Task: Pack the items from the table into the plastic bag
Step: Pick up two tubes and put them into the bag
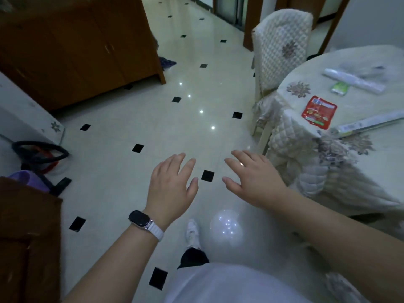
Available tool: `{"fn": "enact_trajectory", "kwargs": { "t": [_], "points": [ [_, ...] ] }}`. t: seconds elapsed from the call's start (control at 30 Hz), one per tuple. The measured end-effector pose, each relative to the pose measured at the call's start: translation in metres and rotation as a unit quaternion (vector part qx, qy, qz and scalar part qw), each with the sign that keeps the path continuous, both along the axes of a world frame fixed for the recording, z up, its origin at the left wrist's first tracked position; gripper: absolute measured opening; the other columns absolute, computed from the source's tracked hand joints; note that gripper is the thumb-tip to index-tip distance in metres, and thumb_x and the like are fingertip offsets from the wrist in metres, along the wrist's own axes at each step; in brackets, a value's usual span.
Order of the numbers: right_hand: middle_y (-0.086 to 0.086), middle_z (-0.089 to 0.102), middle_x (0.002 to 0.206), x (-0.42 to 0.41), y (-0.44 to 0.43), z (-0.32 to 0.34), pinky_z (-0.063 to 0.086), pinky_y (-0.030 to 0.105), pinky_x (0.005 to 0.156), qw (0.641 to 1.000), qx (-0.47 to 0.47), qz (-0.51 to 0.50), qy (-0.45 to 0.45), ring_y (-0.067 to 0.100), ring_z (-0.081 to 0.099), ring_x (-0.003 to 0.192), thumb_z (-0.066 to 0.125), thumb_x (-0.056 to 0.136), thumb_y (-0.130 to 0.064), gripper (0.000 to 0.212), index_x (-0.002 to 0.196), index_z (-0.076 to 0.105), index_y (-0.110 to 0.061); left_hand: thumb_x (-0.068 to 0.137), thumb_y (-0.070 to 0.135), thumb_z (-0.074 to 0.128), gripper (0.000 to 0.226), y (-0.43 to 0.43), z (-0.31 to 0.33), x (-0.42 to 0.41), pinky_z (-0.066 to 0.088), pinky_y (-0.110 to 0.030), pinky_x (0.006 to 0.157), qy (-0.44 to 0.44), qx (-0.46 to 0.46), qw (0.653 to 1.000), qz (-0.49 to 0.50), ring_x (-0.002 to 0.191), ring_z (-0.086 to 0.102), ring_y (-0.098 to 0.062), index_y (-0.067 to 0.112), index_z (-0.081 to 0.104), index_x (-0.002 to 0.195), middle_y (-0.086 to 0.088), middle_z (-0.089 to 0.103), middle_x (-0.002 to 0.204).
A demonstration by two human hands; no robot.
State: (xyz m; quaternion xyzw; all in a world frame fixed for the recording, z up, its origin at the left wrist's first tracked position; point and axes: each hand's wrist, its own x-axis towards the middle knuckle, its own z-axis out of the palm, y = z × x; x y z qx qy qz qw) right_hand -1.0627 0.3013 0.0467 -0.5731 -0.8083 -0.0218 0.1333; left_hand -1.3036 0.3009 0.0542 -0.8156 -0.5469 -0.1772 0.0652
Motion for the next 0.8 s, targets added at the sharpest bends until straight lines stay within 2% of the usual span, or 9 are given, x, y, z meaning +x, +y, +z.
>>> {"fn": "enact_trajectory", "kwargs": {
  "t": [0.17, 0.4, 0.6, 0.8],
  "points": [
    [0.01, 0.062, 0.128, -0.003, 0.077, 0.011, 0.047, 0.042, 0.089, 0.996, -0.025, -0.076, -0.027, 0.032, 0.058, 0.115, 0.04, 0.089, -0.056, 0.057, 0.121, 0.063, -0.016, 0.086, 0.033, 0.061, 0.046, 0.107, -0.004, 0.0, 0.044, -0.047, 0.097, -0.019, -0.018, 0.997, -0.07, 0.12, 0.057, -0.034, 0.013, 0.064, 0.127, -0.015, 0.061, 0.131],
    [0.009, 0.06, 0.128, 0.008, 0.18, 0.041, 0.048, 0.046, 0.093, 0.979, -0.048, -0.193, -0.037, 0.033, 0.055, 0.115, 0.039, 0.089, -0.057, 0.059, 0.125, 0.061, -0.016, 0.089, 0.036, 0.051, 0.047, 0.257, -0.001, 0.022, 0.047, -0.047, 0.095, -0.054, -0.017, 0.98, -0.192, 0.117, 0.059, -0.036, 0.012, 0.065, 0.126, -0.017, 0.062, 0.129],
    [0.003, 0.056, 0.133, 0.045, 0.203, 0.045, 0.043, 0.042, 0.095, 0.947, -0.066, -0.311, -0.039, 0.026, 0.05, 0.122, 0.039, 0.089, -0.057, 0.058, 0.132, 0.057, -0.022, 0.089, 0.036, 0.051, 0.048, 0.331, 0.0, 0.078, 0.047, -0.046, 0.095, -0.066, -0.039, 0.957, -0.281, 0.118, 0.058, -0.034, 0.011, 0.064, 0.127, -0.016, 0.061, 0.128],
    [0.006, 0.06, 0.126, 0.103, 0.231, 0.021, 0.047, 0.042, 0.086, 0.912, -0.056, -0.406, 0.009, 0.03, 0.056, 0.111, 0.044, 0.086, -0.053, 0.051, 0.12, 0.063, -0.019, 0.089, 0.036, 0.055, 0.046, 0.395, -0.01, 0.158, 0.048, -0.048, 0.094, -0.045, -0.064, 0.931, -0.356, 0.118, 0.057, -0.034, 0.012, 0.062, 0.128, -0.016, 0.059, 0.131]
  ]
}}
